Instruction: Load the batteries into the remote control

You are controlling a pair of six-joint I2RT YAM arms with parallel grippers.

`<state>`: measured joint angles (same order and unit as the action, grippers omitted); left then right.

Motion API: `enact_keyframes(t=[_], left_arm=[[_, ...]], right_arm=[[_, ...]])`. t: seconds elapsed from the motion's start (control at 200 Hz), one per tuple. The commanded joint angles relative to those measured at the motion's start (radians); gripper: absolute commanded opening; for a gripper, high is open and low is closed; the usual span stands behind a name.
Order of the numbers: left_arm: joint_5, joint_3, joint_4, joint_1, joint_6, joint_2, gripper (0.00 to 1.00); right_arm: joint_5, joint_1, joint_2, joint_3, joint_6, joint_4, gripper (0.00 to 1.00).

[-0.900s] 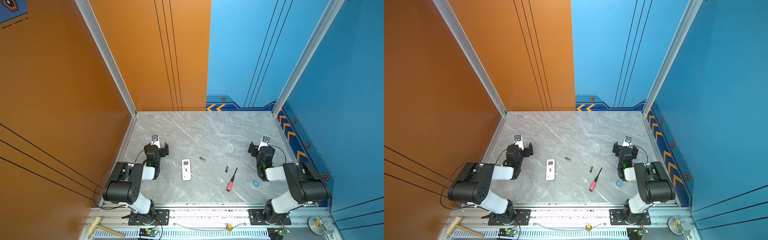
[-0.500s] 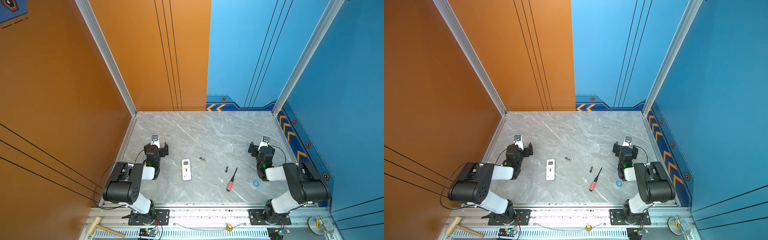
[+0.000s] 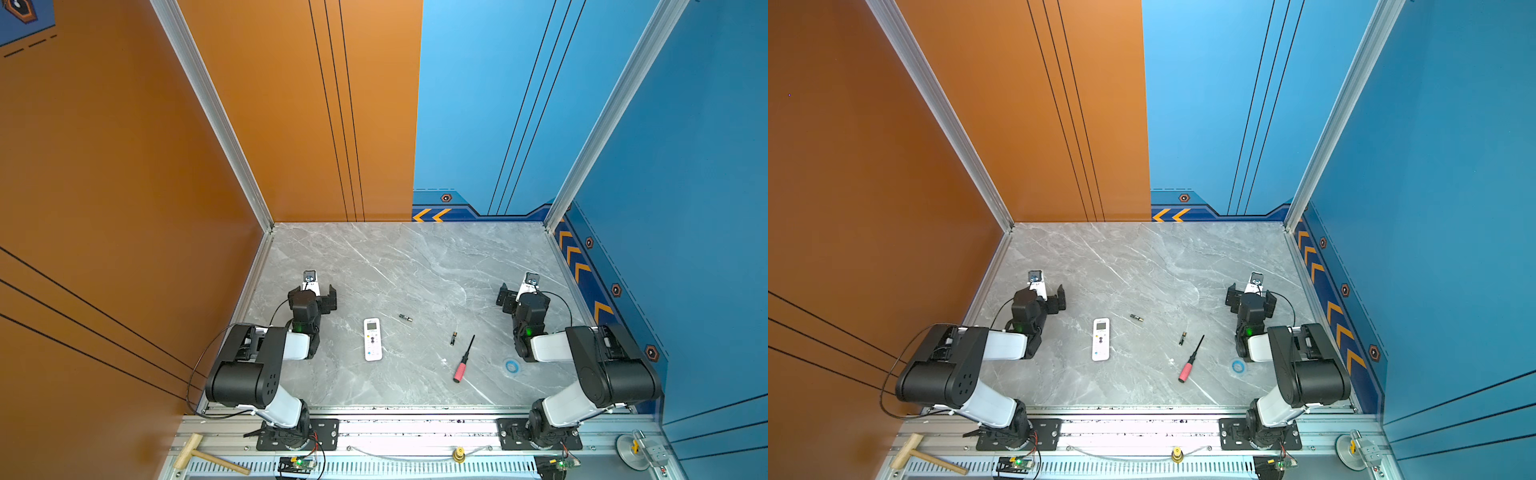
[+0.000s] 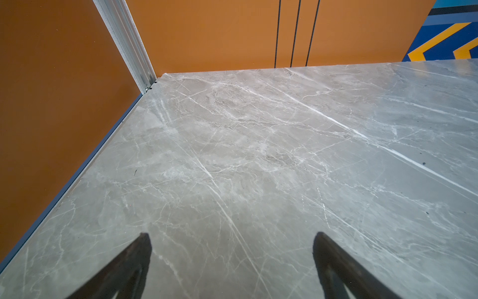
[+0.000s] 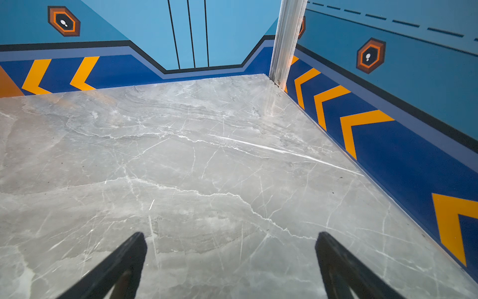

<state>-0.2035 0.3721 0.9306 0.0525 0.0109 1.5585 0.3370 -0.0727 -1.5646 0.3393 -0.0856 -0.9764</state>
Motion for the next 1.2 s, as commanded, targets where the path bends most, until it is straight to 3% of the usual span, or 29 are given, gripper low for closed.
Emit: enact_keyframes(t=[0.0,0.761,1.196], left_arm=[[0.025,0.008,-0.007,-0.008,0.004,0.003,0.98],[0.035,0.007,-0.007,-0.014,0.001,0.003,0.98],[0.056,0.034,-0.128,-0.022,0.0,-0.089,0.98]], right_arm=[[0.003,-0.001,0.014,0.011,0.005,0.021,1.0],[0.043,-0.025,0.019,0.008,0.022,0.015,1.0],[0.056,-0.045,0.049,-0.029,0.042,-0.04,1.0]])
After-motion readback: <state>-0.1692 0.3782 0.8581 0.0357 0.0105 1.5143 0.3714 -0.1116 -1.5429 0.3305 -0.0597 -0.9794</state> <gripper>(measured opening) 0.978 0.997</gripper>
